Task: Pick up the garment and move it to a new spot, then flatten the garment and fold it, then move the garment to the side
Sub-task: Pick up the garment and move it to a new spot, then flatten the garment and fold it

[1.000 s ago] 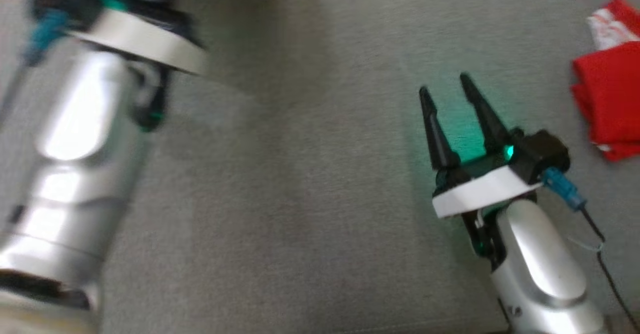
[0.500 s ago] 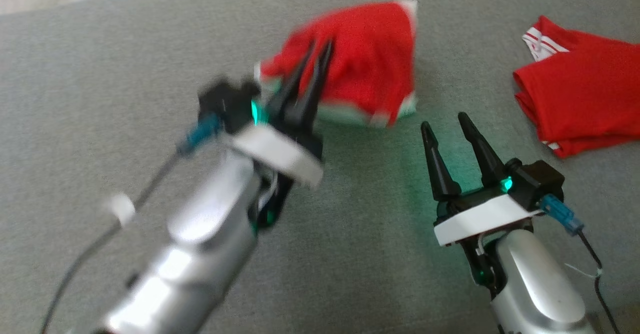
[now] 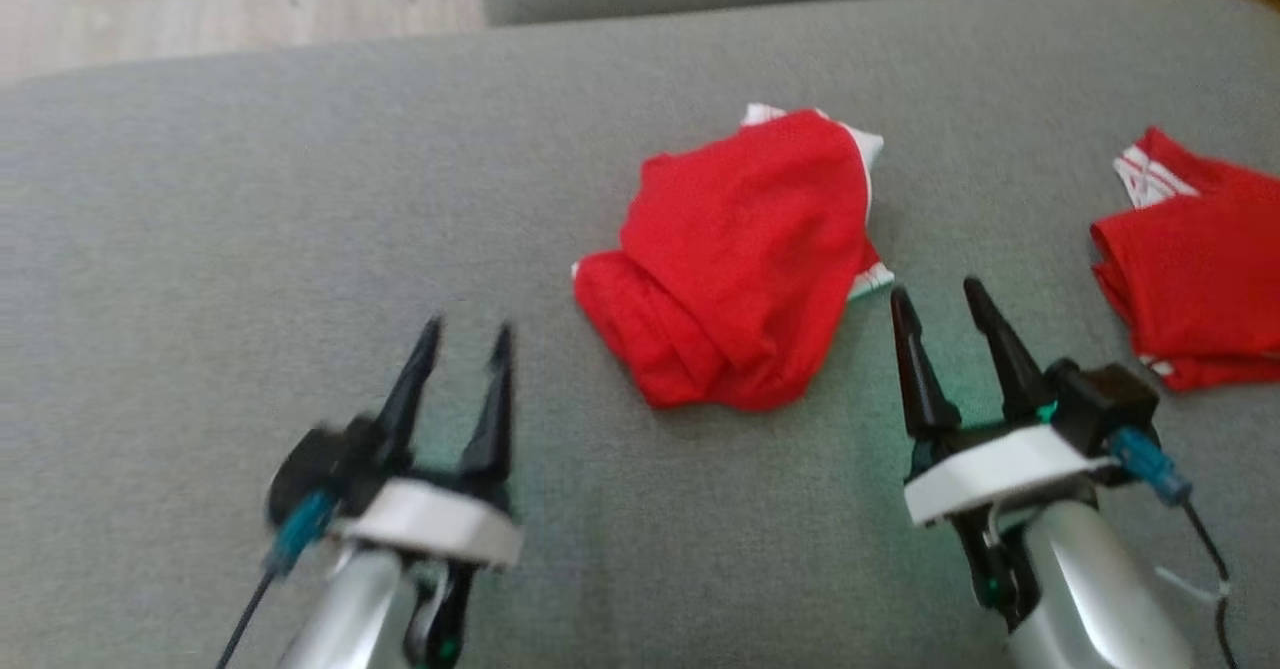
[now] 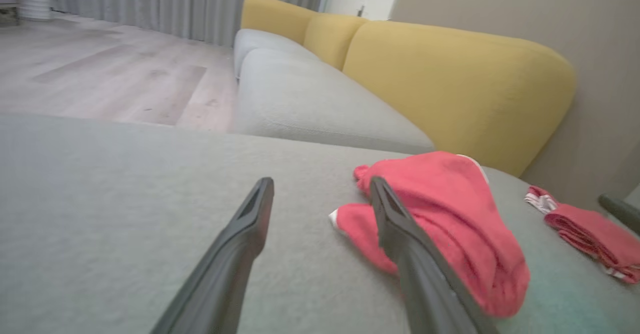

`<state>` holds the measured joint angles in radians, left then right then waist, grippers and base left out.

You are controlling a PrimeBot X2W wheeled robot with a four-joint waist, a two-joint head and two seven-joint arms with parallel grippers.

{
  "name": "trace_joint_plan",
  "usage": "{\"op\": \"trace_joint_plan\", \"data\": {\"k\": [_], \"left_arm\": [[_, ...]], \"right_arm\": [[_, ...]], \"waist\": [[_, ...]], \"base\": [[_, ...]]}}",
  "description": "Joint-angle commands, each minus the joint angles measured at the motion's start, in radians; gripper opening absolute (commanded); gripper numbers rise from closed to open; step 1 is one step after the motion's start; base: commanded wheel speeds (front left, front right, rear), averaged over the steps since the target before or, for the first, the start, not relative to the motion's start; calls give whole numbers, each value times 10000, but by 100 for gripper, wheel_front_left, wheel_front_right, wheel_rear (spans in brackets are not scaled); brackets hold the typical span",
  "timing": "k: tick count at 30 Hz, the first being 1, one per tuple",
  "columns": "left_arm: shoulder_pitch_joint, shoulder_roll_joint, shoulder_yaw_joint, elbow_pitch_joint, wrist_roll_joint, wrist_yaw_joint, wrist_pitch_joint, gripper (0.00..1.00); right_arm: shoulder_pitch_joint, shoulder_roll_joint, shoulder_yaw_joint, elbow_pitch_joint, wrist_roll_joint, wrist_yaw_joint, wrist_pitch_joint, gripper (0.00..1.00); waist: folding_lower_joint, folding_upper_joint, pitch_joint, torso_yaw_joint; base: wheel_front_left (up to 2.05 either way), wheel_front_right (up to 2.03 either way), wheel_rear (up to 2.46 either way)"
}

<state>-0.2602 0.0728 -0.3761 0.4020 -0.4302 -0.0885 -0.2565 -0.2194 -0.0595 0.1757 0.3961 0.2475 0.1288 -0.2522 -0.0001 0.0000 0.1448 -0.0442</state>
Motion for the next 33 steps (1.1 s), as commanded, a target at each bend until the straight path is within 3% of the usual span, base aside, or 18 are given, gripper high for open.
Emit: {"op": "trace_joint_plan", "data": {"k": [1,7,13,20,33], "left_arm": [[63,25,639,-493,257,0,-52,100],[1769,-97,2211,-1414,1378,-126,-52,100],[2745,-205,2833,-1821,1801,-261,-53,100],[2798,-222,2544,-1915,1610,-327,-53,100],[2407,-224,1479,-1655,1476,-377,-53,100]], "right_arm": [[-14,92,142,-236,-73,19,-95,100],[446,93,32,71,-94,19,-95,100],[720,93,-65,359,-149,19,-95,100],[639,93,277,932,40,19,-95,100],[-866,93,1095,3594,1585,19,-84,100]], "waist": [[1,0,-375,276],[1,0,-930,410],[1,0,-1026,486],[1,0,-889,743],[1,0,-302,1820]], "base": [[0,0,0],[0,0,0],[0,0,0],[0,0,0],[0,0,0]]}}
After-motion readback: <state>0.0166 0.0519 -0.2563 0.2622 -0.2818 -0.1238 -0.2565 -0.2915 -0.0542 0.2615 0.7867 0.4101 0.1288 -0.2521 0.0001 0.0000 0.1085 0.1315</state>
